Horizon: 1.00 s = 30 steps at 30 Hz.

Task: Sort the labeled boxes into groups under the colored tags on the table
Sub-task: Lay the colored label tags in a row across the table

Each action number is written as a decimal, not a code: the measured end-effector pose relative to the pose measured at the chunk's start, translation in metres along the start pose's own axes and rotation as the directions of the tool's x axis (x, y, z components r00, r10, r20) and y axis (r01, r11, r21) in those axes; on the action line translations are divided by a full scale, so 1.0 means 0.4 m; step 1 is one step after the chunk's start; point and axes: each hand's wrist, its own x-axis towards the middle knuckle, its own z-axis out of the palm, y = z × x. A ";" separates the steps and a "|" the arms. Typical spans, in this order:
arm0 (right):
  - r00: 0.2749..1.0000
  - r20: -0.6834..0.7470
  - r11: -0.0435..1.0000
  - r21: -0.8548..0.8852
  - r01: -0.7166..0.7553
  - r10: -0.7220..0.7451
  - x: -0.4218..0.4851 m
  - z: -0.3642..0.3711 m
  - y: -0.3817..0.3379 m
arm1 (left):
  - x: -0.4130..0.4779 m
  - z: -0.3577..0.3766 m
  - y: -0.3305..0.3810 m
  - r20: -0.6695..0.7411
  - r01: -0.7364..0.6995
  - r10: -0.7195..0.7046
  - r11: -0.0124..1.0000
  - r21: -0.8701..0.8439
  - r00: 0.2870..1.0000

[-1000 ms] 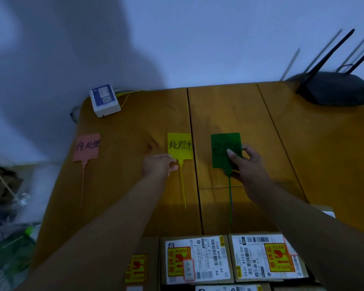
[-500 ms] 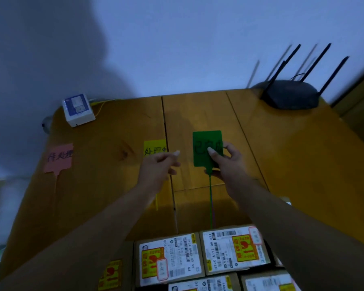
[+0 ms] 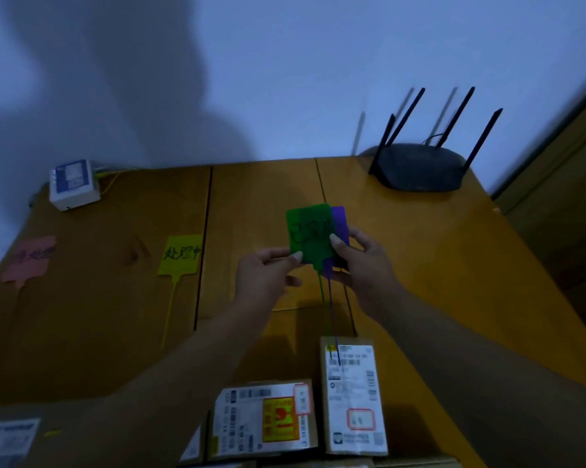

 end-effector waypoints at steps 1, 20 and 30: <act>1.000 -0.003 1.000 0.003 -0.004 0.004 0.007 -0.029 -0.003 | 0.006 0.017 -0.005 0.000 0.008 -0.008 1.000 -0.002 1.000; 0.985 -0.143 0.995 -0.001 -0.099 0.098 0.093 -0.332 0.049 | 0.169 0.130 -0.100 -0.282 0.141 -0.031 0.915 0.379 0.959; 0.982 -0.152 0.994 0.020 -0.111 0.113 0.105 -0.349 0.044 | 0.128 0.143 -0.100 -0.131 -0.034 0.271 0.528 0.848 0.954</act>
